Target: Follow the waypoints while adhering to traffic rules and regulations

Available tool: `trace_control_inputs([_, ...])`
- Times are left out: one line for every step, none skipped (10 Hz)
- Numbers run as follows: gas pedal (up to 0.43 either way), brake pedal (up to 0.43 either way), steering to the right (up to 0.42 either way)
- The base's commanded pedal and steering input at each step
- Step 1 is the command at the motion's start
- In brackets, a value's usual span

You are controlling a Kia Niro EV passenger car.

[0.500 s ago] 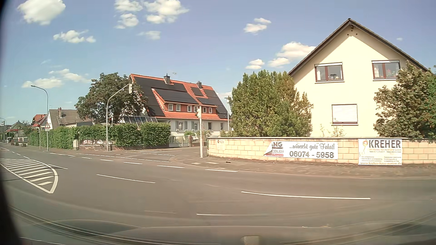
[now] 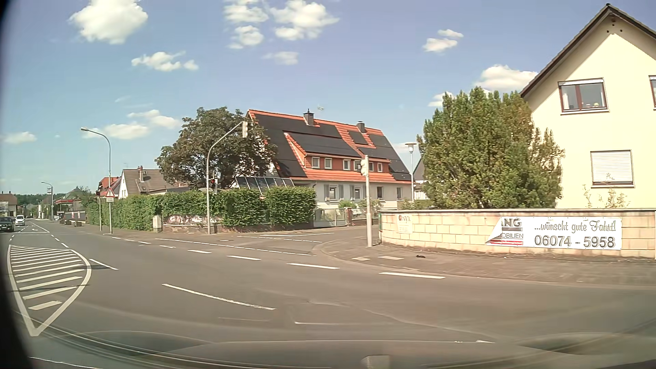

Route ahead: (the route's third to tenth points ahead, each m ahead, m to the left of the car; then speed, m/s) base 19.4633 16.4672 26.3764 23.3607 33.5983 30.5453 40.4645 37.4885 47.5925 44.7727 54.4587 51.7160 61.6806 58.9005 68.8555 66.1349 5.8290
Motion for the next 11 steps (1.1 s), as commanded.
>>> trace_control_inputs([0.087,0.03,-0.236])
trace_control_inputs([0.087,0.03,-0.236])
trace_control_inputs([0.087,0.03,-0.237])
trace_control_inputs([0.087,0.03,-0.236])
trace_control_inputs([0.087,0.03,-0.237])
trace_control_inputs([0.098,0.03,-0.237])
trace_control_inputs([0.098,0.03,-0.238])
trace_control_inputs([0.098,0.03,-0.238])
trace_control_inputs([0.11,0.03,-0.238])
trace_control_inputs([0.11,0.03,-0.239])
trace_control_inputs([0.11,0.03,-0.241])
